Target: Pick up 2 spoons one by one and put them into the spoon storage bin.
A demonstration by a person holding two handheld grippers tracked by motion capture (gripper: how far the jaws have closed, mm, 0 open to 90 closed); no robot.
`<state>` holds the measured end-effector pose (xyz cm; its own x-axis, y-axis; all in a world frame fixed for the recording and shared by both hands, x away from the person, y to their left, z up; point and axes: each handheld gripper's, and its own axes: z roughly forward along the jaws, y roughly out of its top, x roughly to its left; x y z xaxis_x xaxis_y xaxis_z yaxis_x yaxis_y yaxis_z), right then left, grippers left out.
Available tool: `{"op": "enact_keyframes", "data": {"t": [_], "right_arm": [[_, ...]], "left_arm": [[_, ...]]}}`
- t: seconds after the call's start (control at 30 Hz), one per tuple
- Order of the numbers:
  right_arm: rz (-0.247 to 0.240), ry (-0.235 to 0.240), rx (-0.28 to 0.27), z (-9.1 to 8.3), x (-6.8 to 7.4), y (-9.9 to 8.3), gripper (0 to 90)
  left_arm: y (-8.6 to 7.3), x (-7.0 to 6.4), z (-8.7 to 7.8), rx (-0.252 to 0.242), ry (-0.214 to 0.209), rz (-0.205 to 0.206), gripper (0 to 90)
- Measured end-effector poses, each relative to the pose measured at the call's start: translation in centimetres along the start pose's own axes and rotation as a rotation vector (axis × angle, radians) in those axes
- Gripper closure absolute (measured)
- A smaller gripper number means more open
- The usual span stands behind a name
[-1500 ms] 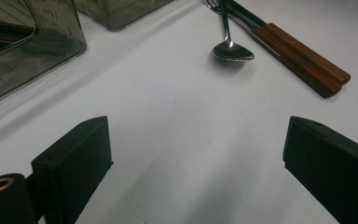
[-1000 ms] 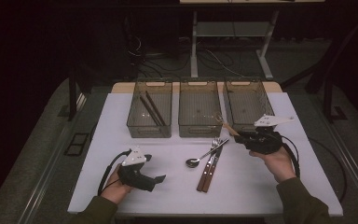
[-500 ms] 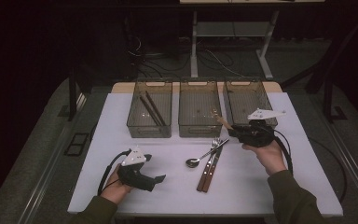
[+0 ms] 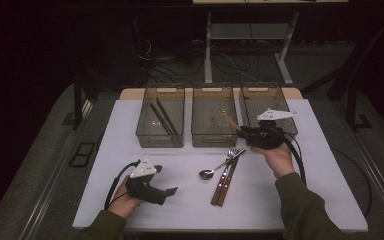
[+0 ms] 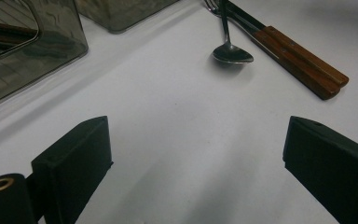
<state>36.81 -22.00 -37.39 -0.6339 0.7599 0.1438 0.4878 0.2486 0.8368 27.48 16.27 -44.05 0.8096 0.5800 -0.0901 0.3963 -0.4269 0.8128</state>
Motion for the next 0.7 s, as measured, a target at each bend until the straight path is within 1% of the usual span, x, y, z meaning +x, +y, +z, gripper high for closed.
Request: {"op": "enact_keyframes", "data": {"t": [0.1,0.23,0.3,0.4,0.53,0.6,0.7], "right_arm": [[0.006,-0.002,0.005,0.7,-0.2,0.4,72.9],[0.022,-0.005,-0.001,1.6,-0.5,0.7,72.9],[0.038,-0.007,0.003,2.1,-0.8,0.8,72.9],[0.046,-0.012,0.013,2.8,-0.9,1.0,72.9],[0.042,-0.024,0.019,3.8,-1.1,1.2,72.9],[0.049,-0.021,0.027,4.2,-1.1,1.4,72.9],[0.038,-0.028,0.042,4.9,-1.0,1.6,72.8]], "left_arm": [[0.0,-0.1,0.1,-0.006,0.000,-0.006,6.4],[0.0,-0.1,0.0,-0.009,-0.002,-0.007,6.4],[0.0,-0.1,0.1,-0.009,-0.002,-0.007,6.4],[0.0,-0.1,0.1,-0.008,-0.004,-0.005,6.4],[0.0,-0.1,0.0,-0.010,-0.005,-0.006,6.4],[0.0,-0.1,0.0,-0.010,-0.005,-0.005,6.4],[0.0,-0.1,0.0,-0.009,-0.007,-0.004,6.4]]}}
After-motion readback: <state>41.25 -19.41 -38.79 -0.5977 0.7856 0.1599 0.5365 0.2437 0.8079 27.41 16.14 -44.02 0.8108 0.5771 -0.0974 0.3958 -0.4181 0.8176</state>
